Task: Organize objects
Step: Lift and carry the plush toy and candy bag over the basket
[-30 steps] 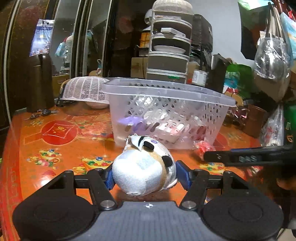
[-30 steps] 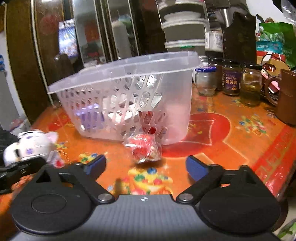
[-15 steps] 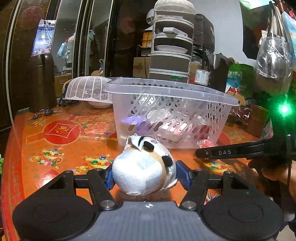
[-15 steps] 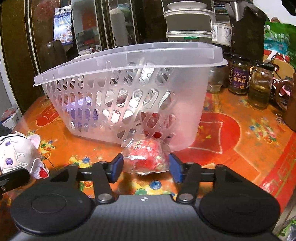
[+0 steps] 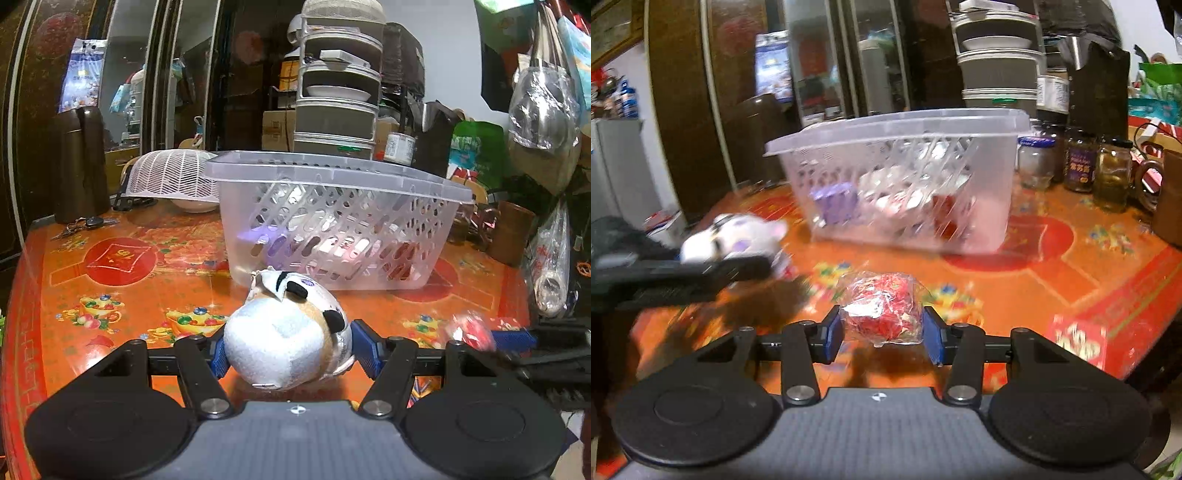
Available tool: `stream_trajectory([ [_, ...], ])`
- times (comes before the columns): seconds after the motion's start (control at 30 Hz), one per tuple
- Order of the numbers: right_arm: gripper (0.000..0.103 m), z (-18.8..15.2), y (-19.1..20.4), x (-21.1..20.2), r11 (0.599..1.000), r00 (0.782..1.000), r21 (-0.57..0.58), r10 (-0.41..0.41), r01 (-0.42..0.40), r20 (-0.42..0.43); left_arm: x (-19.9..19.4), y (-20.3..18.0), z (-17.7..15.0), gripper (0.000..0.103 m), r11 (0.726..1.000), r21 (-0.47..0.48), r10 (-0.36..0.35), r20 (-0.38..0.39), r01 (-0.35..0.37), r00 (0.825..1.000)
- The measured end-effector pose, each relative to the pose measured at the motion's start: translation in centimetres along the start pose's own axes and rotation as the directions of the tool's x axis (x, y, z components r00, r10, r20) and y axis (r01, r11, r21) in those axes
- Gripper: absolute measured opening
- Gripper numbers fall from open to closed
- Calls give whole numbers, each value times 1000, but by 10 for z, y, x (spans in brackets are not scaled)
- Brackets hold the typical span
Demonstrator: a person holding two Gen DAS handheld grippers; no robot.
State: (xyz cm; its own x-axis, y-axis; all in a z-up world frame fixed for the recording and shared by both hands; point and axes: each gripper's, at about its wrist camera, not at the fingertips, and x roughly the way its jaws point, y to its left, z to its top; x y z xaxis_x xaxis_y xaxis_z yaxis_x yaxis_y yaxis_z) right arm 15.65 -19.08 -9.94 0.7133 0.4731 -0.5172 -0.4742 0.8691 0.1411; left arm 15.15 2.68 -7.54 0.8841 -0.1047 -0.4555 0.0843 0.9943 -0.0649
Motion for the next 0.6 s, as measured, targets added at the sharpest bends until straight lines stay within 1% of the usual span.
stream_trajectory([
  [0.1,48,-5,-7,-13,999,1000,14,28,-28,11,-2,-4,1,67,1000,13,-7,0,7,1000],
  [0.17,48,-3,-13,-21,999,999,30,40,-41,22,-7,-6,5,67,999,13,-36,-7,36,999],
  [0.3,48,17,-21,-42,997,994,26,72,-75,84,-24,-7,28,67,998,27,-55,6,55,998],
  [0.37,48,33,-20,-52,997,989,5,75,-76,126,-33,-5,46,67,997,22,-70,20,70,997],
  [0.47,48,67,-16,-61,997,983,-43,63,-57,171,-43,-5,78,67,996,32,-83,46,81,996],
  [0.57,48,102,-18,-59,998,978,-61,36,-24,207,-45,-8,114,67,996,45,-85,77,82,993],
  [0.6,48,116,-21,-56,998,977,-56,39,-27,211,-42,-8,127,67,996,39,-87,81,84,993],
])
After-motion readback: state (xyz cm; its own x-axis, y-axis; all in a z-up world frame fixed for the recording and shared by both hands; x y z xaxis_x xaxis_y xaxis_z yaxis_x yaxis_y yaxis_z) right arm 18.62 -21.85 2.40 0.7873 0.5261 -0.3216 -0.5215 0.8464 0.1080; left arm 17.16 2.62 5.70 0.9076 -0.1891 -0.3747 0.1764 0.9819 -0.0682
